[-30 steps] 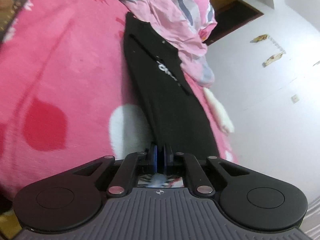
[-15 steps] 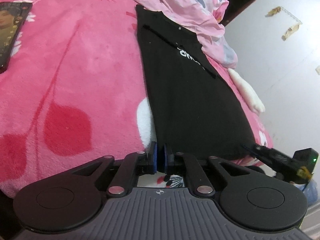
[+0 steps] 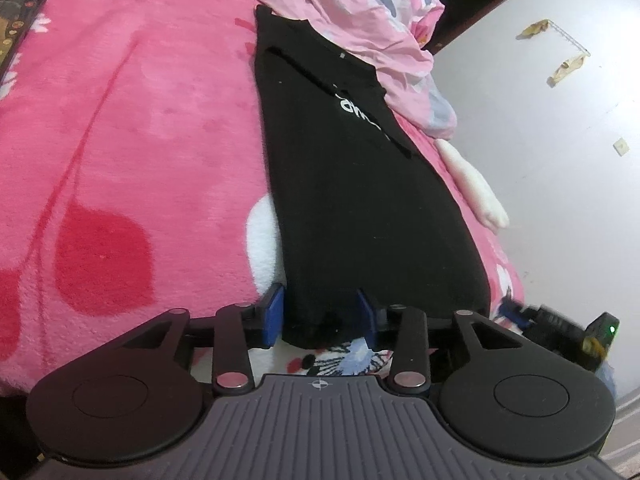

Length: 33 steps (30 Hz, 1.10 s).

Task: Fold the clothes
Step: 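Hold the shirt hem with the left gripper and smooth the folded strip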

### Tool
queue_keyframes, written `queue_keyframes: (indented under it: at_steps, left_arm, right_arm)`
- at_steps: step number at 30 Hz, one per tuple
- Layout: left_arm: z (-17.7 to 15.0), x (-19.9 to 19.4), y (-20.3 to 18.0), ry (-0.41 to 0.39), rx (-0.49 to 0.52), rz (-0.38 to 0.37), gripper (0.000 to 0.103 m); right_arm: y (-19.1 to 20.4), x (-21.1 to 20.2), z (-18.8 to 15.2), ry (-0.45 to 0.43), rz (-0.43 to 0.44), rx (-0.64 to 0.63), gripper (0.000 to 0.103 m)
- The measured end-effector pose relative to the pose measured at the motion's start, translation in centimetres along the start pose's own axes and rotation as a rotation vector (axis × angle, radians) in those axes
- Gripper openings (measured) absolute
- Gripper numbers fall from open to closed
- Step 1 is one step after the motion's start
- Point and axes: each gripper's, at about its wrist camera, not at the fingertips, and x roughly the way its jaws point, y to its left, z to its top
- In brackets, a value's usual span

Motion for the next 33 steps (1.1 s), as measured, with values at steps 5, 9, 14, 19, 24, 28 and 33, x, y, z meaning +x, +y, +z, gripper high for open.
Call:
queue_keyframes:
  at_steps: [5, 9, 14, 19, 24, 28, 33]
  left_arm:
    - [-0.4, -0.1, -0.5, -0.017, 0.008, 0.029, 0.037]
    - [-0.7, -0.1, -1.5, -0.024, 0.051, 0.081, 0.036]
    - [-0.9, 0.0, -2.7, -0.039, 0.083, 0.205, 0.008]
    - [-1.1, -1.0, -4.1, -0.072, 0.081, 0.241, 0.003]
    - [-1.1, -2.4, -4.9, -0.089, 0.098, 0.247, 0.002]
    - [-1.5, -1.8, -4.3, -0.058, 0.088, 0.264, 0.002]
    - [-1.9, -0.6, -3.6, -0.017, 0.085, 0.278, 0.002]
  right_arm:
    - [-6.5, 2.5, 3.3, 0.001, -0.044, 0.153, 0.043]
    - [-8.0, 4.5, 2.7, 0.084, 0.043, 0.244, 0.043]
    - [-7.1, 4.6, 1.1, 0.107, 0.076, 0.221, 0.031]
    - [-6.7, 2.9, 1.1, 0.065, 0.07, 0.235, 0.009]
    - [-6.7, 1.5, 1.8, 0.042, 0.071, 0.22, 0.008]
    - [-7.5, 2.6, 1.5, 0.091, 0.053, 0.239, 0.008]
    - [-8.2, 3.5, 1.1, 0.115, 0.039, 0.251, 0.008]
